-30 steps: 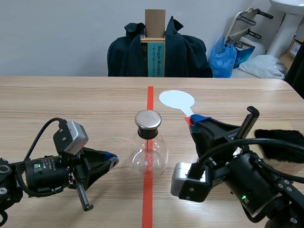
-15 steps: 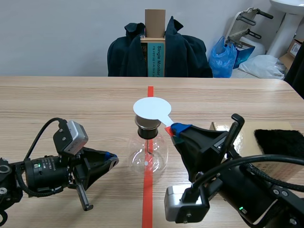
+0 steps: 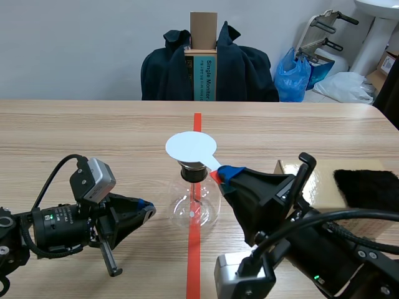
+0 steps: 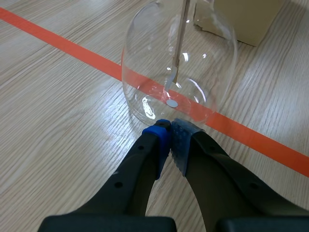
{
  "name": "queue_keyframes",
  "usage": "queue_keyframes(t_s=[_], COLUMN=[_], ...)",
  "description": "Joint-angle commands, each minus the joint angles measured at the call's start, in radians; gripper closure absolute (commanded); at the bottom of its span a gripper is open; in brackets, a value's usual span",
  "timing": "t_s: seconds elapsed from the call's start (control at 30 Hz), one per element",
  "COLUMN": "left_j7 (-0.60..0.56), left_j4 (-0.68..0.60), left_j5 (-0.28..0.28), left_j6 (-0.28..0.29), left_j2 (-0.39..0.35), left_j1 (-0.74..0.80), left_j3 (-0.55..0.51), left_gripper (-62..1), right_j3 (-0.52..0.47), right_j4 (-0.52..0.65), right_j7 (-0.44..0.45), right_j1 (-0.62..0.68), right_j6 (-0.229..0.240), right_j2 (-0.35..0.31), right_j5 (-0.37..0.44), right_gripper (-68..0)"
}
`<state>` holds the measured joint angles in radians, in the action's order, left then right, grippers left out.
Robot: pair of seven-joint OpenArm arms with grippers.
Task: Do the electroscope experiment.
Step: 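Move the plate toward and away from the electroscope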
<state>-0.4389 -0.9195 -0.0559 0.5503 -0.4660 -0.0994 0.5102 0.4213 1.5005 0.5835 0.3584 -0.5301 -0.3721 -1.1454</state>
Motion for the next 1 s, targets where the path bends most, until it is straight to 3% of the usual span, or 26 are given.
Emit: queue_keyframes(t_s=[0.0, 0.4, 0.57, 0.97], left_j7=[-0.014, -0.014, -0.014, -0.014], left_j4=[-0.014, -0.014, -0.014, -0.014], left_j5=[-0.009, -0.009, -0.009, -0.009], left_j6=[-0.003, -0.003, -0.003, -0.005], left_j2=[0.003, 0.003, 0.003, 0.003], left_j1=[0.000, 0.000, 0.000, 0.000], left_j3=[-0.004, -0.004, -0.004, -0.004], left_gripper=[-2.7, -2.7, -2.7, -2.7], right_j3=[-0.001, -0.002, -0.002, -0.004], right_j4=[0.012, 0.012, 0.012, 0.012], right_j7=[0.000, -0.053, -0.126, -0.338], right_j1=[-0.011, -0.011, -0.009, 0.008], right_j6=[-0.007, -0.008, -0.038, -0.038], right_j2=[-0.008, -0.008, -0.008, -0.008], right_j5=[-0.008, -0.041, -0.041, -0.064], right_gripper=[-0.8, -0.8, -0.8, -0.8])
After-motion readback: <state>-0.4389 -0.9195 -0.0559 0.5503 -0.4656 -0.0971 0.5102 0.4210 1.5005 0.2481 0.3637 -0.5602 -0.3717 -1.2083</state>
